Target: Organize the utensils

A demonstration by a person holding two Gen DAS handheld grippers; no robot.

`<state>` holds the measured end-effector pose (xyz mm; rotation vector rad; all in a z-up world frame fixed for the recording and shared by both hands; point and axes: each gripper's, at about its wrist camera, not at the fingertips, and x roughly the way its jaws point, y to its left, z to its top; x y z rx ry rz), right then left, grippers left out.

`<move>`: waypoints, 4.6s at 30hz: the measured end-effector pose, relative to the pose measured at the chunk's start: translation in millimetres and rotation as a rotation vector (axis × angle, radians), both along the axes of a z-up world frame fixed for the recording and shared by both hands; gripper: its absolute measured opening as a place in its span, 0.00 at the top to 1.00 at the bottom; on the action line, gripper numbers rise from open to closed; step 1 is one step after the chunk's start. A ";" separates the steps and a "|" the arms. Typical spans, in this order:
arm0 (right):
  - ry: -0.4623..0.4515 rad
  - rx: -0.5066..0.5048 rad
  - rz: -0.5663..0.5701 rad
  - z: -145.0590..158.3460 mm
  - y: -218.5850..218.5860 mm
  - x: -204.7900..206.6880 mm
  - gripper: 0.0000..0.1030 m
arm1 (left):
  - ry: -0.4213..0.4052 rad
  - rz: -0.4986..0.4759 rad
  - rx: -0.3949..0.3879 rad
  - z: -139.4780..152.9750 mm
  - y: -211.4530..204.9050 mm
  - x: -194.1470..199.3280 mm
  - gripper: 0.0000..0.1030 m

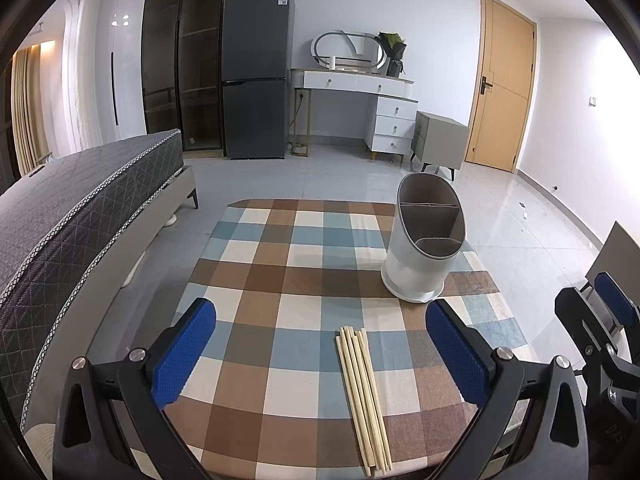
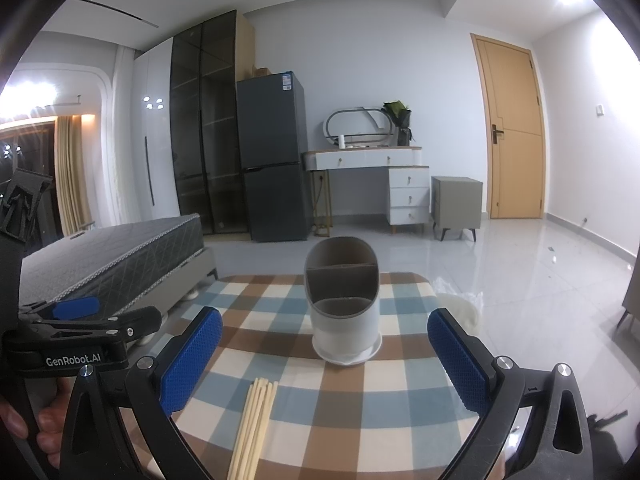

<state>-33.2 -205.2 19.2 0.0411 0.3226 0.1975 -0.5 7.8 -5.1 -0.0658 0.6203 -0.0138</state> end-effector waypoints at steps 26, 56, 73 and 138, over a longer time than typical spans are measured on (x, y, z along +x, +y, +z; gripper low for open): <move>0.401 -0.017 0.109 -55.2 39.5 79.0 0.07 | 0.299 0.152 -0.071 -48.3 57.4 45.5 0.01; 0.931 -0.298 0.217 -165.9 107.9 204.2 0.76 | 0.581 0.204 -0.295 -94.9 107.1 81.2 0.01; 0.954 -0.359 0.193 -165.1 132.4 221.8 0.78 | 0.584 0.210 -0.294 -95.0 111.5 81.5 0.01; 0.320 0.284 0.164 -46.4 -20.9 115.6 0.94 | 0.239 -0.031 -0.157 -54.7 -5.1 89.8 0.98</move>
